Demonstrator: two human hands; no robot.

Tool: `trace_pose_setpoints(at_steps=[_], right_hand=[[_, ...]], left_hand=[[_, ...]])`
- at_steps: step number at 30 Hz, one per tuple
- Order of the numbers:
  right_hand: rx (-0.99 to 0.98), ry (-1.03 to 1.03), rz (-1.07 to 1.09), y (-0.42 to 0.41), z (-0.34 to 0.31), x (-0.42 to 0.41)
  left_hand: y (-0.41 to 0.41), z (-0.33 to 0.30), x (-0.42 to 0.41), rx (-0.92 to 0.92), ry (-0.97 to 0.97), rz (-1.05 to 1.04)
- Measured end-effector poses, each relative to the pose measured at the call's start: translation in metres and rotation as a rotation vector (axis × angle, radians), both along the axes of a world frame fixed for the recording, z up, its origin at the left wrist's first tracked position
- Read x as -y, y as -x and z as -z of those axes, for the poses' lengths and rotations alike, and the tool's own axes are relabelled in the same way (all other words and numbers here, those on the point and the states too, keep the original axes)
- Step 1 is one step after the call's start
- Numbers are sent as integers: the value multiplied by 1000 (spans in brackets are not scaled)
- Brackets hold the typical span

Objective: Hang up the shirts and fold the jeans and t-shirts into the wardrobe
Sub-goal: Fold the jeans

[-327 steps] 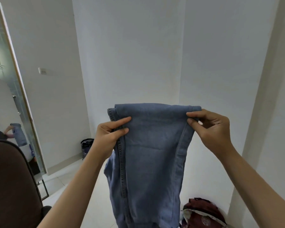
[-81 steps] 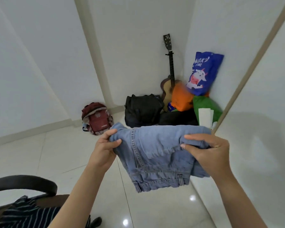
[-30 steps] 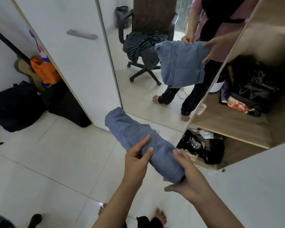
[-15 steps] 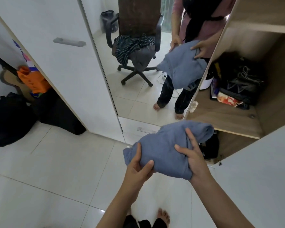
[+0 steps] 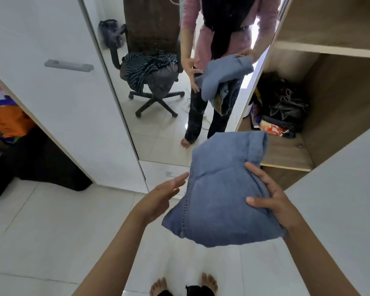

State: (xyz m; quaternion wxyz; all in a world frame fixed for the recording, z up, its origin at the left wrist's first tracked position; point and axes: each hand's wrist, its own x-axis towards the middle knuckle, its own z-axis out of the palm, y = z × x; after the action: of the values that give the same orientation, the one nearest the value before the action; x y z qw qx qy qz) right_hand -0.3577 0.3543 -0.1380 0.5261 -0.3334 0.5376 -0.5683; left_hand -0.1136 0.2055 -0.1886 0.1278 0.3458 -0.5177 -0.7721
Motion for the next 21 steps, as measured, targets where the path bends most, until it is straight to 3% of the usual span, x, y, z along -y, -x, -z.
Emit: trace_pose_setpoints(at_steps=[7, 16, 21], right_hand=[[100, -26, 12, -3, 0, -24], [26, -11, 116, -2, -1, -62], [34, -3, 159, -6, 4, -79]], left_hand=[[25, 52, -15, -263, -519, 59], [36, 63, -50, -260, -672, 135], [32, 50, -64, -177, -667, 34]])
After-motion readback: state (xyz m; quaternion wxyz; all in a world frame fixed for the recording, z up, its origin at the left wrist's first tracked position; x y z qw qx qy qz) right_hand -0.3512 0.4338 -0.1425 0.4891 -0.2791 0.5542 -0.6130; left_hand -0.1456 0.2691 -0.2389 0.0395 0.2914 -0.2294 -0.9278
